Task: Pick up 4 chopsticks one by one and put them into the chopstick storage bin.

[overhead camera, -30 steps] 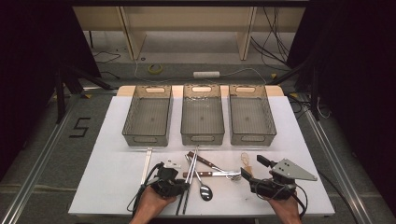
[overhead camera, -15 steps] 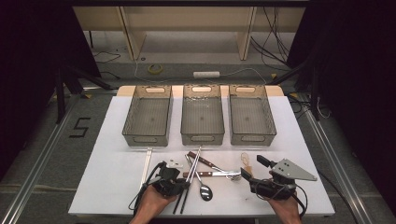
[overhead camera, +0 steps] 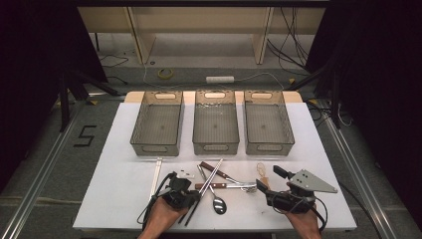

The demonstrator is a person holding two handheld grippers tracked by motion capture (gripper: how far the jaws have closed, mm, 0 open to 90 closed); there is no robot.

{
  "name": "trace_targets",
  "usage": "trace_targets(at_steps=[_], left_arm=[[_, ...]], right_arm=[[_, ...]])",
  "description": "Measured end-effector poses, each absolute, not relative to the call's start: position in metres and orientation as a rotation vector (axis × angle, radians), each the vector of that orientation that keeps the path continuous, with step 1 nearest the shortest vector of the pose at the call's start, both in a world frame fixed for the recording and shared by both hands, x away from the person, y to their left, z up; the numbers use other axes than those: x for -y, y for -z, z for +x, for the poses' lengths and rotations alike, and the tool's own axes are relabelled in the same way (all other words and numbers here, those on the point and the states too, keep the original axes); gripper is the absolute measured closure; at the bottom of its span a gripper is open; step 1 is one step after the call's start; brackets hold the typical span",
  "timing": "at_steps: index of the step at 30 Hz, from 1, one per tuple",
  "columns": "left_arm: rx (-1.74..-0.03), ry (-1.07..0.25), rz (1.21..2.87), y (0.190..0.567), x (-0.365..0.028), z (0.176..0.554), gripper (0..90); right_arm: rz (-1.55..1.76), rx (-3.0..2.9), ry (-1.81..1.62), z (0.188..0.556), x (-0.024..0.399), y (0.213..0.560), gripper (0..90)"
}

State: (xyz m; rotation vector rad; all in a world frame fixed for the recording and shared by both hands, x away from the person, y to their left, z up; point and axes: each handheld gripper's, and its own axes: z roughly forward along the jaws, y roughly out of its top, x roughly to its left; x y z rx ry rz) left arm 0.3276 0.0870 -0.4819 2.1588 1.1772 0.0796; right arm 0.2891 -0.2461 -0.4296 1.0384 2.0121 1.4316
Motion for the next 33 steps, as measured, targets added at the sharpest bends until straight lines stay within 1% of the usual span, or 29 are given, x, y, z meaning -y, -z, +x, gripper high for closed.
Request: trace_targets(at_steps=[7,18,33], left_arm=[[-1.174,-0.065,2.156,0.482,-0.086,0.327,84.1],[-1.128,-0.086,2.156,0.478,-0.088,0.326,84.7],[-1.051,-0.111,2.118,0.462,-0.093,0.325,84.8]], right_arm=[[1.035,-2.015,-1.433,0.289,0.246,0.430,25.6],[1.032,-2.011,-1.441,0.289,0.247,0.429,25.6],[1.037,-2.005,-1.443,0.289,0.248,0.429,25.5]])
